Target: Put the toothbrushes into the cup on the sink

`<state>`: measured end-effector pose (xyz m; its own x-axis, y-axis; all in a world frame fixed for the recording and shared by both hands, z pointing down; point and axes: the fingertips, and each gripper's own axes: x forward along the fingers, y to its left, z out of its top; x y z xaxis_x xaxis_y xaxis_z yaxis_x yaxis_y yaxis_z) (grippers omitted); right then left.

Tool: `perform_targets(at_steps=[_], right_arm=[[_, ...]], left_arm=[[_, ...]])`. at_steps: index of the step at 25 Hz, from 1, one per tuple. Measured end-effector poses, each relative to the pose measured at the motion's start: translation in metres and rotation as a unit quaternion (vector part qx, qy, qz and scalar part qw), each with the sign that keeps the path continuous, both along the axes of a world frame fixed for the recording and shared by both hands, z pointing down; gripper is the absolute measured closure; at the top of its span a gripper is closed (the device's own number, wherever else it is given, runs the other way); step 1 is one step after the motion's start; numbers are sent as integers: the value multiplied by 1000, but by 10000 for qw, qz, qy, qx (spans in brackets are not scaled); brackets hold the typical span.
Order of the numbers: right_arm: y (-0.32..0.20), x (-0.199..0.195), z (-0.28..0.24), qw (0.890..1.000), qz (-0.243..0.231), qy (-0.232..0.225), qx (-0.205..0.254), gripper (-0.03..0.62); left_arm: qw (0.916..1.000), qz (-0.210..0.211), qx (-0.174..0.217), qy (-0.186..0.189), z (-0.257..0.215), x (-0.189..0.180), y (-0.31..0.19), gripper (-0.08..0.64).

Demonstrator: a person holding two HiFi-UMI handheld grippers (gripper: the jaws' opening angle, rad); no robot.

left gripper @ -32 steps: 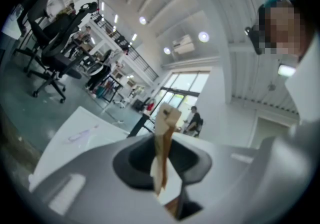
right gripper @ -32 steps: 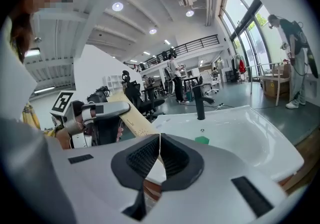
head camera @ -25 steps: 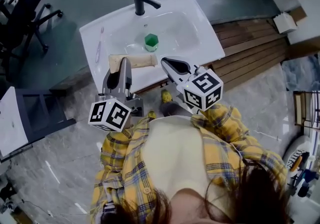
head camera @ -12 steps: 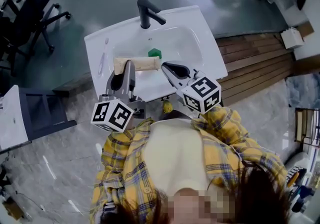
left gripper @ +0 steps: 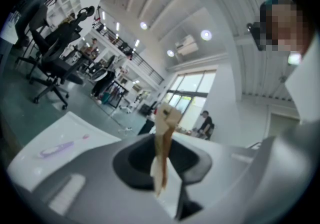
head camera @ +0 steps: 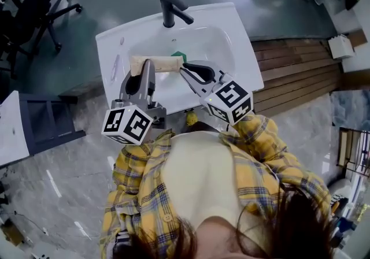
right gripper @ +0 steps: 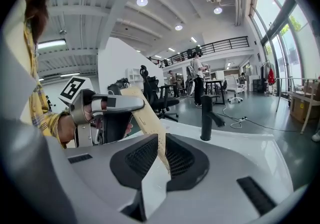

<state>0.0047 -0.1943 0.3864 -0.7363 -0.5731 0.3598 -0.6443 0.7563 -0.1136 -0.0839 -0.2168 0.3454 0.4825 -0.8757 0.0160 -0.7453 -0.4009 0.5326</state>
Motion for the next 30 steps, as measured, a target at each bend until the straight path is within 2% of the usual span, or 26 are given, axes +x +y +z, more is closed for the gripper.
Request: perform_targets(at_steps=[7,9,11,20,30], right_arm=[[-10,-7,-8,9970,-399,353,558,574],[-13,-9,-9,9954,-552,429,648,538],[-15,-12,-9,9941,-695,487,678,495],[-10,-30,-7,9833,-1387,759,900,451],[-10,-30,-1,9789,-1616,859,905,448]], left_arm=[[9999,69,-3,-135,3,9,-8,506],[9998,91,-10,-158,3,12,-10,506],[9997,120,-4,-192,3,15,-11,506],[9987,387,17,-321,3,32,-9,506],[9969,685,-20,-391,8,42,-3,505]])
